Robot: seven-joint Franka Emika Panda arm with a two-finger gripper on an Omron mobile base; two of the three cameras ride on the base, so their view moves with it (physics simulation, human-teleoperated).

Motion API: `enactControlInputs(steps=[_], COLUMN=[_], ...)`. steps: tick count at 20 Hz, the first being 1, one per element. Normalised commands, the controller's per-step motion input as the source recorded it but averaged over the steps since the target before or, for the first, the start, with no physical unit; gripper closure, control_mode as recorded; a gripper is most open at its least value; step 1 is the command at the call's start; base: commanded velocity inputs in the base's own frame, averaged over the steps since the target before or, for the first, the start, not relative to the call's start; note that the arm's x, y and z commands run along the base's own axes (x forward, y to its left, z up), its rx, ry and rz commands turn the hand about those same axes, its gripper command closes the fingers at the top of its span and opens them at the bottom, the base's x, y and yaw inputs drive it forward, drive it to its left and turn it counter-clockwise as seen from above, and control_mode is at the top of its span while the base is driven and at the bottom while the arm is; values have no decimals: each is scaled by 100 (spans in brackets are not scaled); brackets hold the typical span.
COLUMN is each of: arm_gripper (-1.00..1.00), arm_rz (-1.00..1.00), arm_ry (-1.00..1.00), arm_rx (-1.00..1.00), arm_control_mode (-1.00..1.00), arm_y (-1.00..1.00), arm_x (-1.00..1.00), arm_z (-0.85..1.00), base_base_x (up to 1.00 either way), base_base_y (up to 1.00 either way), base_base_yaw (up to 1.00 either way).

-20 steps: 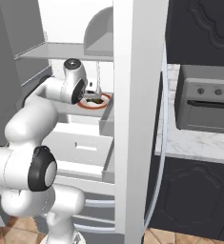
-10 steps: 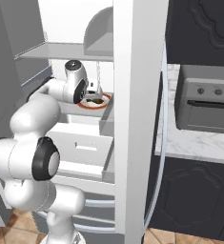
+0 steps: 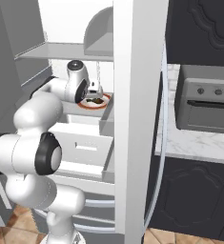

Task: Transport the chicken drumstick from the fridge to the microwave and turn on the microwave.

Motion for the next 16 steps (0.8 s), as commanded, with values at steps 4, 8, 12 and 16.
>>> enactControlInputs(steps=[4,8,12,16], arm_gripper=[-100,-100,-100,-100], arm_rz=[4,6,2,0], arm_ry=[0,0,0,0], arm_rx=[-1,0,0,0], arm_control_mode=[-100,-100,-100,-100], arm_y=[0,0,0,0], arm_x=[8,10,11,15], arm_z=[-4,0,-4,-6], base_base_x=[0,0,0,0], base_base_y=[0,0,0,0], base_base_yaw=[0,0,0,0])
